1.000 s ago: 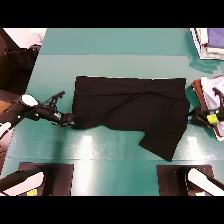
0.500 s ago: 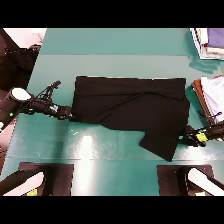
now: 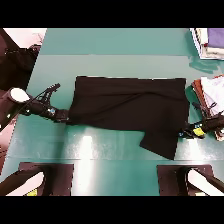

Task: Fold the shirts.

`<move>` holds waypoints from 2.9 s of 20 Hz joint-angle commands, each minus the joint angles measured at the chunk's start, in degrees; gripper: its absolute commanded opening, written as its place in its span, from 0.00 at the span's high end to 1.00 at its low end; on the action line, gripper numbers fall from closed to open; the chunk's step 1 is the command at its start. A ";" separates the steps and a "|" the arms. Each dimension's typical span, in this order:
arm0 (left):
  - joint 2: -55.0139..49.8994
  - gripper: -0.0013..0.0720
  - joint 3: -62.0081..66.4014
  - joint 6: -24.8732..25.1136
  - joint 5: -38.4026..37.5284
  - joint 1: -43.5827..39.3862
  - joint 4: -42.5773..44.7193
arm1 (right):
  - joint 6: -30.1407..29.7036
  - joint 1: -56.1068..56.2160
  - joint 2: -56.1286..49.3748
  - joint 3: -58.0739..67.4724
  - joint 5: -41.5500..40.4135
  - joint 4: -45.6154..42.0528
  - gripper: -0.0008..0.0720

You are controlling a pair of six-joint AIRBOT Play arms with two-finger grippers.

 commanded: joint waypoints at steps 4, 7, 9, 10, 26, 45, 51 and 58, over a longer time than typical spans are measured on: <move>18.10 0.95 -8.76 -6.67 -12.52 0.00 13.99 | 1.68 1.70 15.82 1.99 12.37 -5.49 0.97; 22.88 0.95 -10.82 -8.92 -13.00 0.02 9.75 | 4.61 1.73 22.14 3.10 12.44 -4.85 0.97; 22.86 0.95 -7.56 -8.94 -8.33 0.00 6.56 | 4.61 1.73 22.21 6.34 10.80 -4.85 0.97; 22.73 0.95 -5.73 -9.40 -4.68 0.02 5.90 | 4.61 1.73 20.94 8.63 9.49 -4.79 0.97; -11.67 0.95 12.00 -9.53 18.38 0.02 5.27 | 3.48 11.72 -26.27 47.89 -5.44 2.27 0.97; -11.65 0.93 23.06 -11.80 6.56 0.52 3.17 | -1.70 -3.37 -36.96 49.99 5.22 8.72 0.13; -11.65 0.93 23.06 -11.85 8.09 0.52 2.54 | -9.51 -4.76 -40.65 45.27 1.86 14.12 0.12; -11.67 0.95 23.06 -11.85 11.67 -3.67 1.97 | -12.74 0.15 -46.38 45.27 2.29 21.53 0.13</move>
